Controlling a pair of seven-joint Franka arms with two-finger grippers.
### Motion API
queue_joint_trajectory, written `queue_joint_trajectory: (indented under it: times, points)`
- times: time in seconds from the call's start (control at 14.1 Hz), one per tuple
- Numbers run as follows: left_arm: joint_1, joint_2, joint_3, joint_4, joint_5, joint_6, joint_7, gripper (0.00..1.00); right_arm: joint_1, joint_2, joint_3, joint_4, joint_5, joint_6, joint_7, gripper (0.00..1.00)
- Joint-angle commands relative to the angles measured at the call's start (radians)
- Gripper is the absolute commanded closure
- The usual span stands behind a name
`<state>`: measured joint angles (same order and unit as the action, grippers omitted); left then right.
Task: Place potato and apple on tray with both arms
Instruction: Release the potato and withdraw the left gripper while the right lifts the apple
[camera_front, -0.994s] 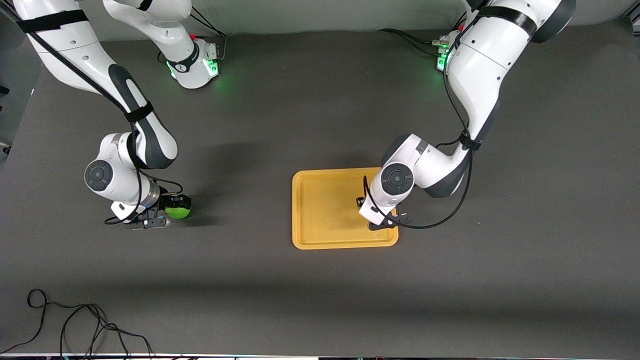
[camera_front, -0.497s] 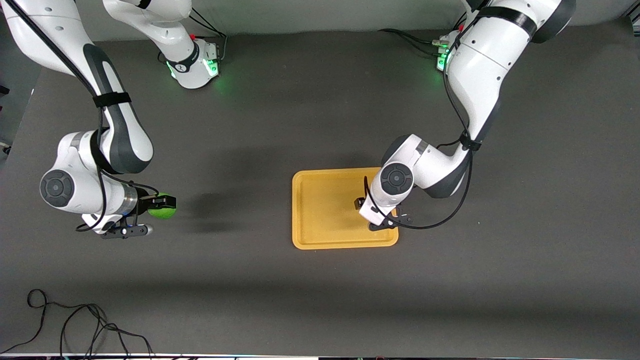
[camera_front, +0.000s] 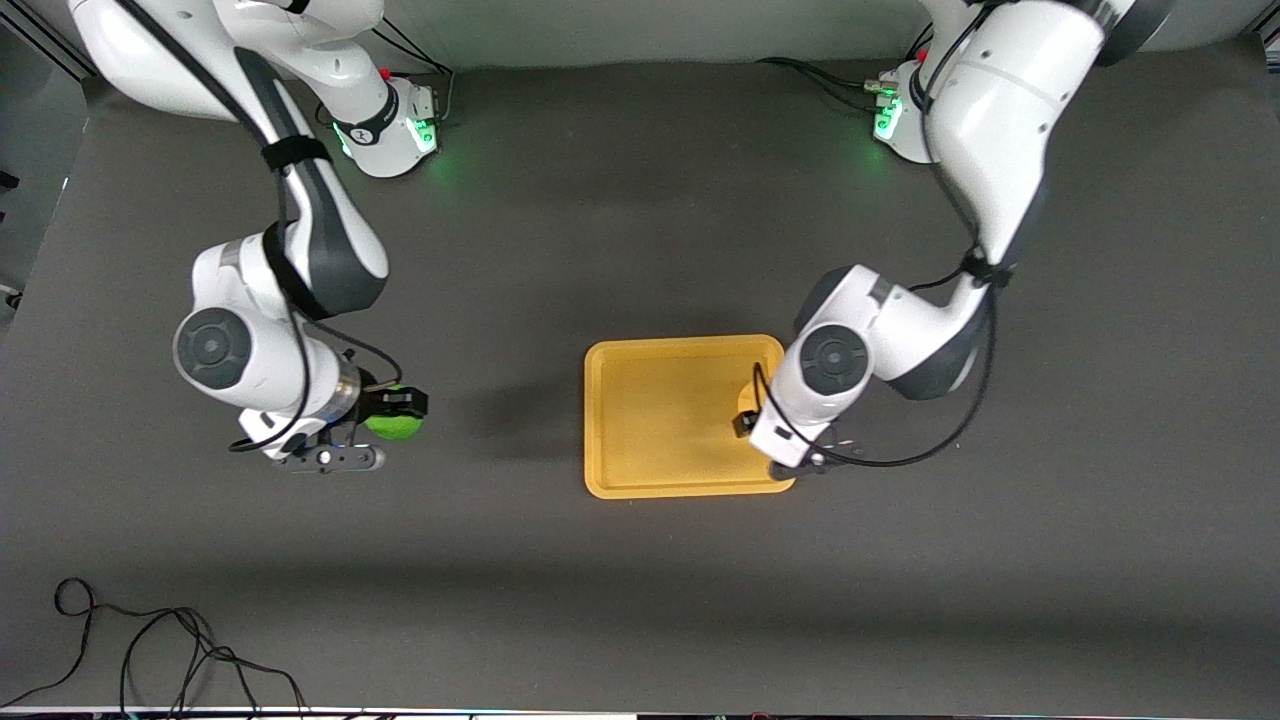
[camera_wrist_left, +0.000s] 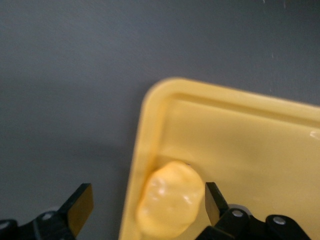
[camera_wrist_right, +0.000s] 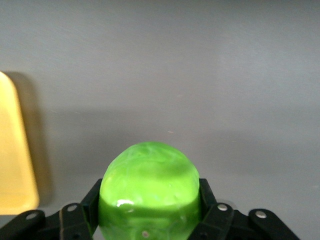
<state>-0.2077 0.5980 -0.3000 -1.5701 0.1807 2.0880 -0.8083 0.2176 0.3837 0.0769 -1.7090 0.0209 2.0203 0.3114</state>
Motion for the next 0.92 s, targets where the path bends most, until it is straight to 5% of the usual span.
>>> queue_joint_trajectory:
  times: [0.0,0.28,0.71,0.85]
  points:
    - [0.1,-0.15,-0.001,-0.027,0.005,-0.144,0.143,0.0,0.069,0.069,-0.008,0.127,0.094,-0.04,0.087,0.61]
    - [0.246,-0.294,0.001,-0.034,-0.004,-0.252,0.372,0.0,0.204,0.187,-0.009,0.29,0.177,-0.037,0.094,0.61]
    - [0.413,-0.443,0.005,-0.047,-0.09,-0.399,0.71,0.0,0.396,0.414,-0.02,0.489,0.088,0.082,0.322,0.61]
    - [0.392,-0.501,0.102,-0.053,-0.144,-0.428,0.768,0.0,0.417,0.473,-0.019,0.523,0.082,0.129,0.379,0.61]
